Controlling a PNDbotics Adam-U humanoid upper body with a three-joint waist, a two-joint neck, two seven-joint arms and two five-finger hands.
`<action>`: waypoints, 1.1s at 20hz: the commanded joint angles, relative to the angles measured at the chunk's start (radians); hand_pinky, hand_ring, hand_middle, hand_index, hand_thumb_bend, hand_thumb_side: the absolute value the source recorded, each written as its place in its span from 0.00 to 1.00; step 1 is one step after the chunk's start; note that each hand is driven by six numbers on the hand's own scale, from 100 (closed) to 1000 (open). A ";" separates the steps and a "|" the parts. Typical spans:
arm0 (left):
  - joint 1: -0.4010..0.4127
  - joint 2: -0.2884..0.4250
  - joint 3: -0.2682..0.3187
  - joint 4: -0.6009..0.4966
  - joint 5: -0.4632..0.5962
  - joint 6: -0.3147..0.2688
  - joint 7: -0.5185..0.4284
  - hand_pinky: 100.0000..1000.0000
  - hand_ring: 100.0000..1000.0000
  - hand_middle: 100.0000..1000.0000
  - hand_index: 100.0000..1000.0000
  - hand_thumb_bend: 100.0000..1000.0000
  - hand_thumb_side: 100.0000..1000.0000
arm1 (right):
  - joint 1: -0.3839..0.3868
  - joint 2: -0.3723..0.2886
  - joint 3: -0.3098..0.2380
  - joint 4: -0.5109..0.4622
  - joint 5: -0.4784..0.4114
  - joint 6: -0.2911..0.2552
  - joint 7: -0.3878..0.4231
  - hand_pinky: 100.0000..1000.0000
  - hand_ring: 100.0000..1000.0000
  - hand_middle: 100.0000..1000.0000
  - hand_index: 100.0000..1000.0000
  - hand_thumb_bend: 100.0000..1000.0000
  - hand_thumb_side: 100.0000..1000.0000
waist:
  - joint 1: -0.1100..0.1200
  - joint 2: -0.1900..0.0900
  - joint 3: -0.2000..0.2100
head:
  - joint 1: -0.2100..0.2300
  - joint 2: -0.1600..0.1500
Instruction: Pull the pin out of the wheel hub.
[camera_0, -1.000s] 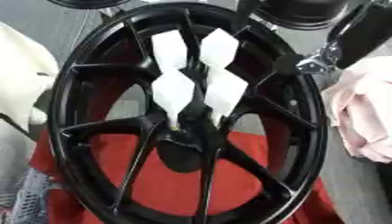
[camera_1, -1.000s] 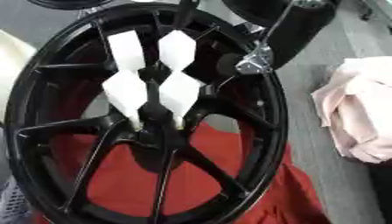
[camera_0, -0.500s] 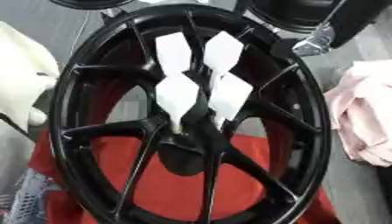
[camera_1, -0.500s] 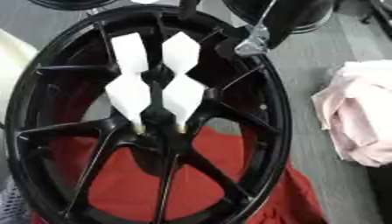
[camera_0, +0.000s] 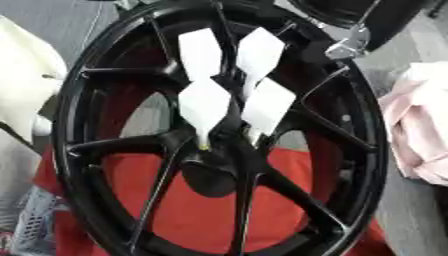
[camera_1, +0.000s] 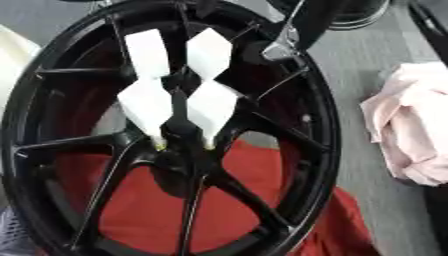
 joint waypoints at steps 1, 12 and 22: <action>-0.008 0.028 0.005 -0.012 0.004 0.000 0.001 0.81 0.71 0.61 0.91 0.08 0.89 | -0.021 -0.009 -0.013 0.006 0.010 -0.007 0.000 0.88 0.88 0.80 0.84 0.25 0.00 | 0.003 -0.016 0.003 | -0.005 -0.014; -0.011 0.026 0.004 -0.013 0.007 0.001 0.000 0.81 0.71 0.61 0.91 0.08 0.89 | -0.025 0.009 -0.003 0.026 0.031 -0.012 0.000 0.88 0.89 0.81 0.86 0.27 0.00 | -0.007 -0.003 0.017 | -0.008 -0.026; -0.013 0.021 0.006 -0.016 0.009 0.001 0.002 0.81 0.71 0.62 0.91 0.08 0.90 | 0.001 0.015 0.016 0.064 0.056 -0.017 0.000 0.88 0.88 0.79 0.83 0.27 0.00 | -0.006 0.005 0.029 | -0.021 -0.036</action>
